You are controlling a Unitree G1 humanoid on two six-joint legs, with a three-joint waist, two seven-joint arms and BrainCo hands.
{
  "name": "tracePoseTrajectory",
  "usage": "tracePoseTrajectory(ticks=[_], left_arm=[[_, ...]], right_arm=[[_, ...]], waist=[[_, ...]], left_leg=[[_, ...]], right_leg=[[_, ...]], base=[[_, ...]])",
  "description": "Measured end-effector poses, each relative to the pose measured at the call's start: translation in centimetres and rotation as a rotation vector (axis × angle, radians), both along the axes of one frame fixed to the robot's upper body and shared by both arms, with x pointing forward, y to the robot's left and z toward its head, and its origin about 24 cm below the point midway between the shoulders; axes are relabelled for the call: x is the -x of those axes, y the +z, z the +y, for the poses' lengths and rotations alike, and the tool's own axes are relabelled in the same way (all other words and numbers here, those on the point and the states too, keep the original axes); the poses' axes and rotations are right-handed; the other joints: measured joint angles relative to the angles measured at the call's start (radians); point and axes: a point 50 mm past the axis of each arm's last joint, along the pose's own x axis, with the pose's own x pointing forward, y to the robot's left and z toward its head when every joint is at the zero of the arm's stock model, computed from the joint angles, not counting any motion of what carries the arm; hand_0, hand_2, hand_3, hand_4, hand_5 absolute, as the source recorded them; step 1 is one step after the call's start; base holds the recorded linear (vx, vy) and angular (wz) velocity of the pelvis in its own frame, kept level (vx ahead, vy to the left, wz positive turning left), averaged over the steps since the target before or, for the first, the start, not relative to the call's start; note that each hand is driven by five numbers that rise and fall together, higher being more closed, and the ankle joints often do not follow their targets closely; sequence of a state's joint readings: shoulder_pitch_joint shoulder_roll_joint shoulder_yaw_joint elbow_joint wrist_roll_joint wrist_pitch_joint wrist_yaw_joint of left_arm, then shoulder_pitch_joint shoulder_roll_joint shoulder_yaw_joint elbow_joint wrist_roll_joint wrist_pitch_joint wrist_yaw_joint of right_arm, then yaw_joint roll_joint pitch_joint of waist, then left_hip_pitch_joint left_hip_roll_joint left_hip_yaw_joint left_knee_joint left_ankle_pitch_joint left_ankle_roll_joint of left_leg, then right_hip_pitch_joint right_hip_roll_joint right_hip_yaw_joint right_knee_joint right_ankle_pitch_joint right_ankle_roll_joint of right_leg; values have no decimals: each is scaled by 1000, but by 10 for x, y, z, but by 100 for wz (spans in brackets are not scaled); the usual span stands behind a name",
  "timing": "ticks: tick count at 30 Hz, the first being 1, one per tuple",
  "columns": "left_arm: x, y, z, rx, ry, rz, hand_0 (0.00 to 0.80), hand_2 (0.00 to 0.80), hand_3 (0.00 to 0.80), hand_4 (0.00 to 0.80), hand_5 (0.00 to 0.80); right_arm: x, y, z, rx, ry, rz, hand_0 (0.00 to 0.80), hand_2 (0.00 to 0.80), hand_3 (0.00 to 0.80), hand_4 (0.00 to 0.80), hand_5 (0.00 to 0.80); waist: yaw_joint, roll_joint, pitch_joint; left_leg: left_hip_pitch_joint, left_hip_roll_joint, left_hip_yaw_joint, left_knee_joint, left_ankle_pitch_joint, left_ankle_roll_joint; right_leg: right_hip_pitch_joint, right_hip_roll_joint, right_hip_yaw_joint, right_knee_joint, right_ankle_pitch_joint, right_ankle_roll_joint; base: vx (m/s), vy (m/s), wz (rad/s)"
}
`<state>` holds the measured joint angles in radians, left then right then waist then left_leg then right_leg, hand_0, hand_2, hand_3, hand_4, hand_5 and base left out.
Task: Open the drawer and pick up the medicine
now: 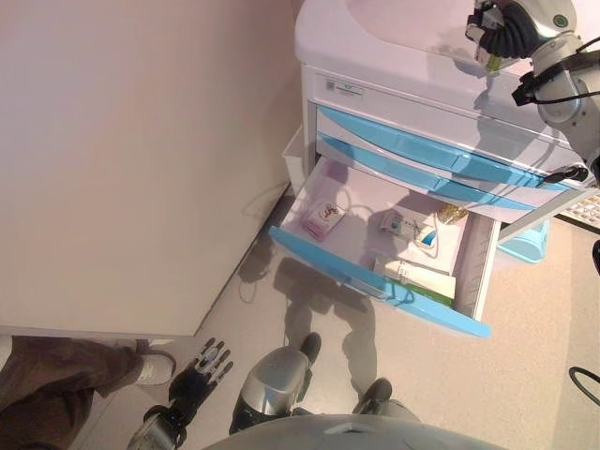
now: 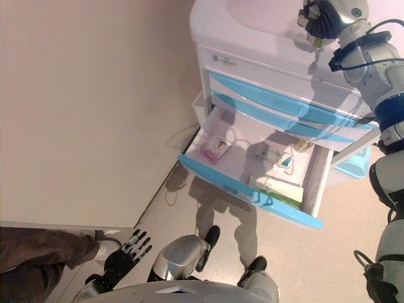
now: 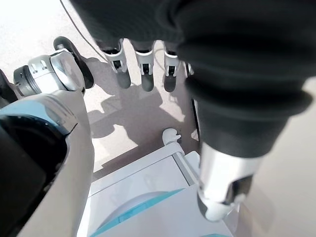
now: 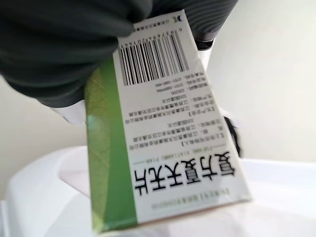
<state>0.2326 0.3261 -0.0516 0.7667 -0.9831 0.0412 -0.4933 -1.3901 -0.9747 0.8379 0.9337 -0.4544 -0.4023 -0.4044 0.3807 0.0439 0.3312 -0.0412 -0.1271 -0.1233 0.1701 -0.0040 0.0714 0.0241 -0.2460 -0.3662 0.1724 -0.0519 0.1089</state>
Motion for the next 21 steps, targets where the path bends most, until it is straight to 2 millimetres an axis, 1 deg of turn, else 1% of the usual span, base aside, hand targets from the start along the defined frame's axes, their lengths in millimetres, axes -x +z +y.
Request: tracePoseTrajectory(ticks=[3,7,11,18,21], left_arm=[[0,0,0,2,-2,-2,0,0,0,0,0],[1,0,1,2,-2,-1,0,0,0,0,0],[1,0,0,8,-7,-8,0,0,0,0,0],[0,1,1,17,9,-16,0,0,0,0,0],[0,1,1,18,9,-16,0,0,0,0,0]], right_arm=[[-1,-1,-2,-5,-13,9,800,800,800,800,800],[-4,-5,-7,-19,-50,25,800,800,800,800,800],[-5,-7,-24,-36,-174,15,800,800,800,800,800],[1,-5,-58,-109,-378,-86,800,800,800,800,800],[2,-6,-66,-120,-437,-89,800,800,800,800,800]], waist=[[10,0,0],[13,1,1],[18,7,5],[22,17,12],[21,20,14]], left_leg=[[-1,-1,0,0,0,0],[-6,-1,-4,1,-3,-5],[-11,-2,-5,1,-2,-6],[-36,-2,-13,14,4,0],[-36,-2,-14,14,4,0]], right_leg=[[0,-1,-1,1,0,0],[-3,-2,-3,1,0,0],[-6,-3,-5,1,0,0],[-21,-2,-14,3,0,0],[-21,-2,-17,3,0,0]], base=[[-34,10,1],[-77,24,3],[-53,28,0],[-13,17,4],[-2,10,0]])
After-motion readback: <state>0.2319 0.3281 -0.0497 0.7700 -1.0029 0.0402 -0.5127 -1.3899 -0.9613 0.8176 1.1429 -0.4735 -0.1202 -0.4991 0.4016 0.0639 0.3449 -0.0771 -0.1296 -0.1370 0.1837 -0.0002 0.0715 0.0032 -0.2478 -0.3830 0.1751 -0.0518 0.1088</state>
